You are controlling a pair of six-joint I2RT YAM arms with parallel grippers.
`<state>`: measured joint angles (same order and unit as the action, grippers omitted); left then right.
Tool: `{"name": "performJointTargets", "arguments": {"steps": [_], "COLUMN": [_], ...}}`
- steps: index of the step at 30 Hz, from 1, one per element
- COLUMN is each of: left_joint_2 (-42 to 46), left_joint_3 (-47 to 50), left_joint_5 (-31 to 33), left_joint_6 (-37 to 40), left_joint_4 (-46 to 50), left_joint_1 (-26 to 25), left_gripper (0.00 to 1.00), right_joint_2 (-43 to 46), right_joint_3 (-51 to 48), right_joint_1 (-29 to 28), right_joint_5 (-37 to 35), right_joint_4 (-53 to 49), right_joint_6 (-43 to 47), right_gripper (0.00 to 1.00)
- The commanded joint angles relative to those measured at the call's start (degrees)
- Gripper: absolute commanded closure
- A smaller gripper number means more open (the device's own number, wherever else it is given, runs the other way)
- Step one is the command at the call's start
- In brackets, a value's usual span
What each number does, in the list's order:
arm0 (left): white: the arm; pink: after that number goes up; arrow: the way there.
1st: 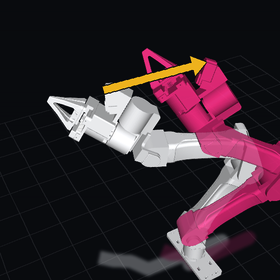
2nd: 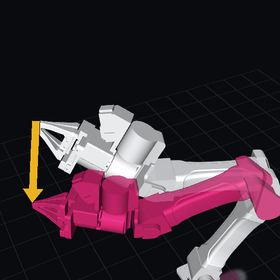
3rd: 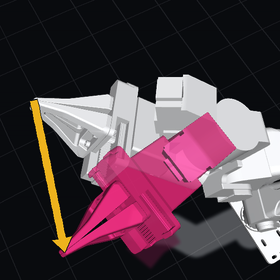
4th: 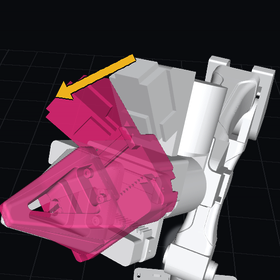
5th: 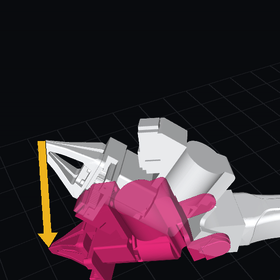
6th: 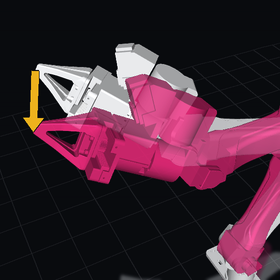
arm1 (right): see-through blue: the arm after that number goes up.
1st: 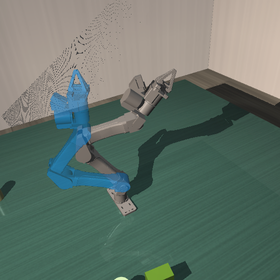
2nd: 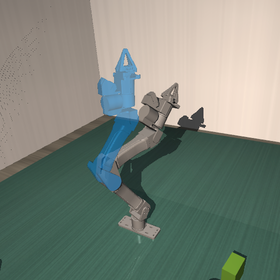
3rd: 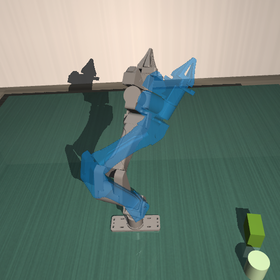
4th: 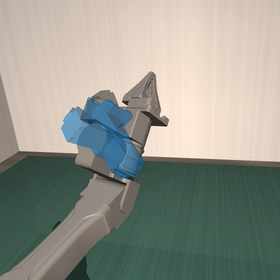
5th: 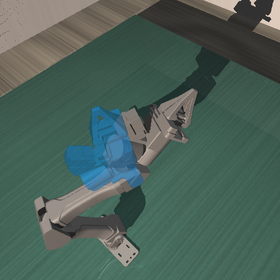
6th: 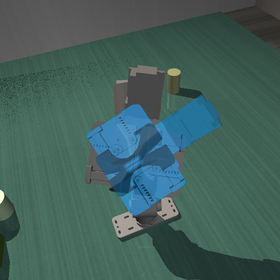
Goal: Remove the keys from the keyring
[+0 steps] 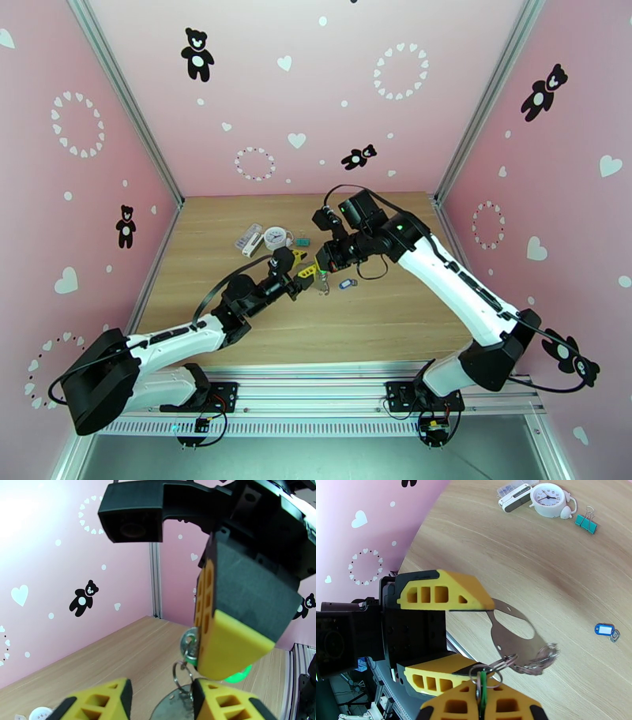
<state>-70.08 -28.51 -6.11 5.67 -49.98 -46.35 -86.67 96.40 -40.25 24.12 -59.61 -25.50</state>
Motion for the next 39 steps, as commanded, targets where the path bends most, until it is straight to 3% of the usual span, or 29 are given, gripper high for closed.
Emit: {"name": "performJointTargets", "arguments": {"steps": [1,21,32,39], "left_joint_2": [2.04,1.97,1.49,1.23], "left_joint_3": [1.07,2.92,2.05,2.14], "left_joint_5": [1.08,-7.27,-6.16,-10.39], "left_joint_6": [1.62,4.91,6.36,7.31], "left_joint_4": [2.08,-3.03,-2.1,-2.52], "left_joint_1": [-0.37,-0.43,-0.47,-0.5], "left_gripper": [0.53,0.57,0.63,0.58], "right_joint_2": [2.28,1.59,2.03,2.12], "right_joint_3": [-0.27,2.2,2.12,2.33], "right_joint_1": [-0.71,-0.84,-0.86,-0.81], "right_joint_5": [-0.3,4.21,6.44,6.14], "right_joint_4": [1.44,-1.82,-1.57,-1.64], "right_joint_6": [-1.21,-0.66,-1.13,-1.86], "right_gripper": [1.0,1.0,1.0,1.0]}}
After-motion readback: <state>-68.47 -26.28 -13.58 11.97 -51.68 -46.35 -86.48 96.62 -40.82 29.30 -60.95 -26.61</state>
